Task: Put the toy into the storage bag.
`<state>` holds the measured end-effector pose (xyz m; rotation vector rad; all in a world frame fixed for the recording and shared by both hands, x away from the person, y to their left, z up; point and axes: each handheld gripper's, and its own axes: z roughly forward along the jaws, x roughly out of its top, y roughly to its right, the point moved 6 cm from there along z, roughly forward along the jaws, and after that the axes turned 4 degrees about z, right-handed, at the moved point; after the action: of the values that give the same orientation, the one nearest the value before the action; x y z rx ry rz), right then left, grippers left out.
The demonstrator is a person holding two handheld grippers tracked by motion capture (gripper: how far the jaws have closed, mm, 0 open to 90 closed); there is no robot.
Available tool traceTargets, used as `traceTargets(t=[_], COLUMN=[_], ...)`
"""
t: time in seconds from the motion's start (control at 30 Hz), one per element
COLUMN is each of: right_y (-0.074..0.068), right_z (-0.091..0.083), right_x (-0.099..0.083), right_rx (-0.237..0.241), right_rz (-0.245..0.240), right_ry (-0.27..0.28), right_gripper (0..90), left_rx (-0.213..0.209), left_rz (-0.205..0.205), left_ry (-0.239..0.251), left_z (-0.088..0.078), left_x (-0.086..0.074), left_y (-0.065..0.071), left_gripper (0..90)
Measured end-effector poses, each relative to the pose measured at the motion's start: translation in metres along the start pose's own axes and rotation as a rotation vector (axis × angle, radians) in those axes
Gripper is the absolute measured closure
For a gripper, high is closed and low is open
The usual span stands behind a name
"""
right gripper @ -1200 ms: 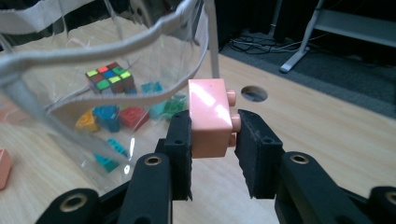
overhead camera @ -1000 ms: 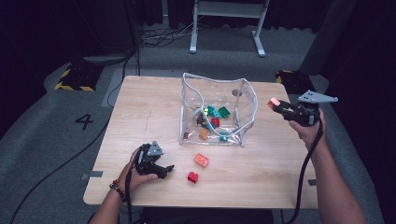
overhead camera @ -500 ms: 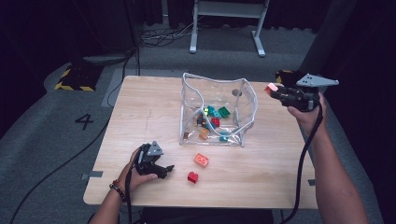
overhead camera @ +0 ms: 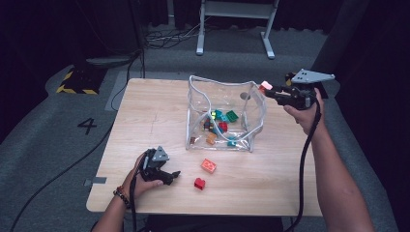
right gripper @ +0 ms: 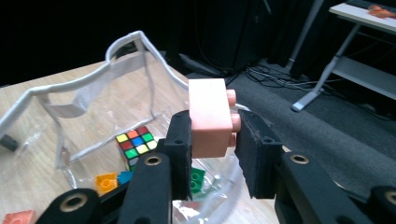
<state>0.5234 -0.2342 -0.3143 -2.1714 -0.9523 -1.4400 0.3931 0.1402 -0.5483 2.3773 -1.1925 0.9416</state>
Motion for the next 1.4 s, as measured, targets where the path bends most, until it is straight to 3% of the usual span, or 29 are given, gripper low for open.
traceTargets(t=[0.3,0.57,1.0,1.4], right_y=[-0.023,-0.04,-0.058,-0.059], right_z=[0.019,0.039,0.073,0.101], right_x=[0.008,0.011,0.009,-0.008], right_rx=[0.064,0.101,0.204,0.229], right_rz=[-0.029,-0.086,-0.165,-0.28], right_ry=[-0.008,-0.066,-0.154,-0.397], right_gripper=[66.8,66.8,66.7,66.7], left_rx=[0.0,0.0,-0.001,0.0], left_rz=[-0.001,-0.001,0.002,0.0], left_ry=[0.0,0.0,-0.003,0.0], left_z=[0.0,0.0,0.0,0.0], left_x=[0.0,0.0,0.0,0.0], left_y=[0.0,0.0,0.0,0.0], left_gripper=[13.8,13.8,13.8,13.8])
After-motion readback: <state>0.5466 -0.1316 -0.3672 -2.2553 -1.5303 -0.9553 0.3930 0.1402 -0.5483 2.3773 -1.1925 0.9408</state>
